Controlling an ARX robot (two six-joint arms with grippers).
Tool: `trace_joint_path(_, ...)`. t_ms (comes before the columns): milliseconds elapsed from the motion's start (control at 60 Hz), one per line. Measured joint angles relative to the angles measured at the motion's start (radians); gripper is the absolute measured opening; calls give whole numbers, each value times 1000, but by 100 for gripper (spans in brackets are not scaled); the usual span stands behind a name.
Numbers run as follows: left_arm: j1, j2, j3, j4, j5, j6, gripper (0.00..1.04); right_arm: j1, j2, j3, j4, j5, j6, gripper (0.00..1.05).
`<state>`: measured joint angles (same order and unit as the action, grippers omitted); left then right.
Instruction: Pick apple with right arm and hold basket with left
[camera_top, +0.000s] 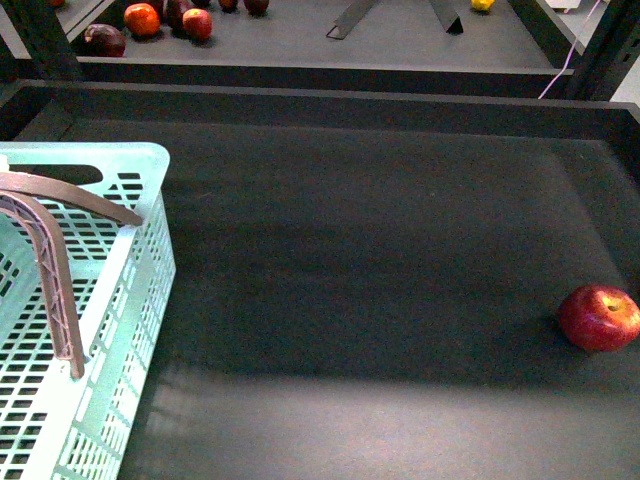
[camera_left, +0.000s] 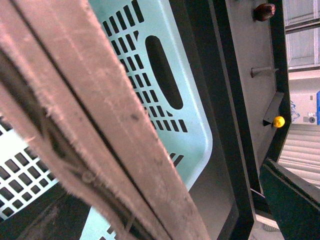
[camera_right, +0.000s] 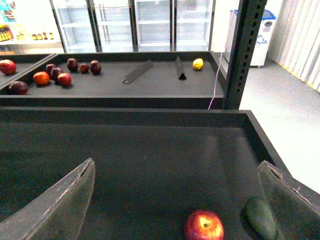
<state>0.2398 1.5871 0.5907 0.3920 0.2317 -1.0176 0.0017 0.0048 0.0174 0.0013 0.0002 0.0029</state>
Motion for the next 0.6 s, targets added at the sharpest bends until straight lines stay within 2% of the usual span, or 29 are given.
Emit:
trace_joint_path(50,-5,10,6,0,-8,1,95,0,0,0,0,0,0,96)
trace_joint_path(83,-7,14,8,0,-13,-1,90,0,0,0,0,0,0,96)
trace_joint_path(367,-27,62,30,-6,-42,-19,42,0,0,0,0,0,0,96)
trace_joint_path(483,-36,56,35,-14,-26,-111,21,0,0,0,0,0,0,96)
trace_joint_path(533,-43,42,36,-22,-20,-134,16,0,0,0,0,0,0,96)
trace_joint_path(600,-56,21,36,-39,-20,-116,15,0,0,0,0,0,0,96)
